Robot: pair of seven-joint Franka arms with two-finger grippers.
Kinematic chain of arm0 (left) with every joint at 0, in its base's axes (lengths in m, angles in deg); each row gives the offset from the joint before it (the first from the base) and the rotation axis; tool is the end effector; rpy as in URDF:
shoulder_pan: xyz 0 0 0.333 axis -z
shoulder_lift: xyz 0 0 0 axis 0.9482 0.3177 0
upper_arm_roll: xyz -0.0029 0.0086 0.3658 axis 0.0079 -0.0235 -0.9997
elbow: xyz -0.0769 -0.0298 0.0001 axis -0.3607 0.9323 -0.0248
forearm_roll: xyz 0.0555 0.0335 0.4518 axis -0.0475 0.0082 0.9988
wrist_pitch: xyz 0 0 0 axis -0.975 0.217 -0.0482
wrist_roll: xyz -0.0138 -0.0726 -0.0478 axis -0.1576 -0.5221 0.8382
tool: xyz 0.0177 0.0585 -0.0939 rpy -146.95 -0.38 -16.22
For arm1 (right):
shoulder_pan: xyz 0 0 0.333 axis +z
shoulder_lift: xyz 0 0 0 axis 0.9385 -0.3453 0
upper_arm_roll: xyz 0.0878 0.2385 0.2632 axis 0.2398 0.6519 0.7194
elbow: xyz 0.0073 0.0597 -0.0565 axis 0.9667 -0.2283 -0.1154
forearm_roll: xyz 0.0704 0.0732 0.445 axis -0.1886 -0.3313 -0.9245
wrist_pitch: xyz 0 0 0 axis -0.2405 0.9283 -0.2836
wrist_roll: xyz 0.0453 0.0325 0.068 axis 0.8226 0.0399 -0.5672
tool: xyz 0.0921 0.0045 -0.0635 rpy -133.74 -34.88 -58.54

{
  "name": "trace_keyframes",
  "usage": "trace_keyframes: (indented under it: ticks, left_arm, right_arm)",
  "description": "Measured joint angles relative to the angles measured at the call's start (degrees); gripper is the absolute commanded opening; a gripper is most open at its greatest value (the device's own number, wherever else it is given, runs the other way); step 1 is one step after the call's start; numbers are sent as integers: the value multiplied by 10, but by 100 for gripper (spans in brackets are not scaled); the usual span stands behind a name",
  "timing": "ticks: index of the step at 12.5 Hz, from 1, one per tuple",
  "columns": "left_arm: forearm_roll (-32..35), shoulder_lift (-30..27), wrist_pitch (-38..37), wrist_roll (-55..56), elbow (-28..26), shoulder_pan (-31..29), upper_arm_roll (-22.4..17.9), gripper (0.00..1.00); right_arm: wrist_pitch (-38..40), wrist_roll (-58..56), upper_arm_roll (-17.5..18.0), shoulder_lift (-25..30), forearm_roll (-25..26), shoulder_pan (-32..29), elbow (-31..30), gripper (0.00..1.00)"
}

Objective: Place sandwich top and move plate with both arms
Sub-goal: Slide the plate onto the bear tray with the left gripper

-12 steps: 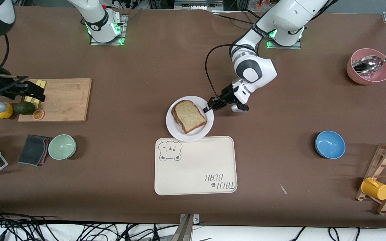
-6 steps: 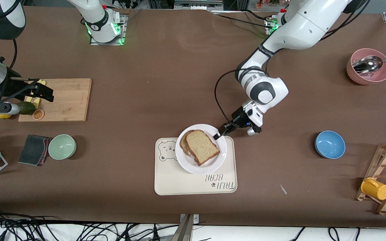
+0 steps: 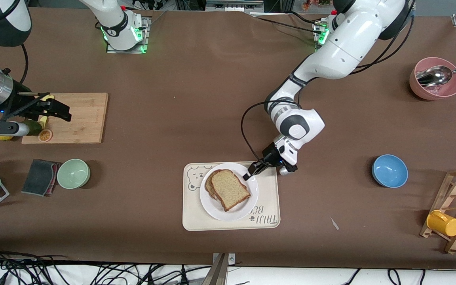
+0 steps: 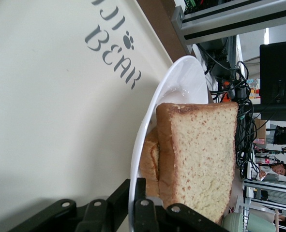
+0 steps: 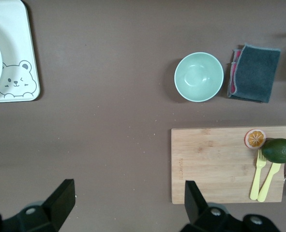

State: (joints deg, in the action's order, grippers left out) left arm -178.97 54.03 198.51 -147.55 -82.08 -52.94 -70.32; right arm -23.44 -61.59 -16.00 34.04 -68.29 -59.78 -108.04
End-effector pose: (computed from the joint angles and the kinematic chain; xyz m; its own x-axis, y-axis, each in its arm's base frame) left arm 0.6779 -0.3807 0.1117 0.8184 0.5720 0.0545 0.2708 -0.4676 0.8415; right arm 0.6786 0.0538 0.5993 0.9982 -0.0189 -0.0578 -0.0201 -0.9996 -0.0213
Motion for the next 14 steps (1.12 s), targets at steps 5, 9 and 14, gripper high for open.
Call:
trace_keyframes:
  ticks: [5, 9, 14]
  left_arm:
    - [0, 13, 14, 1, 24, 4, -5, 0]
    - [0, 14, 17, 1, 24, 7, -5, 0]
    - [0, 13, 25, 1, 27, 7, -8, 28]
  right_arm:
    - [-3, 0, 0, 1, 0, 0, -2, 100]
    - [-3, 0, 0, 1, 0, 0, -2, 100]
    - [-5, 11, -2, 1, 1, -2, -2, 100]
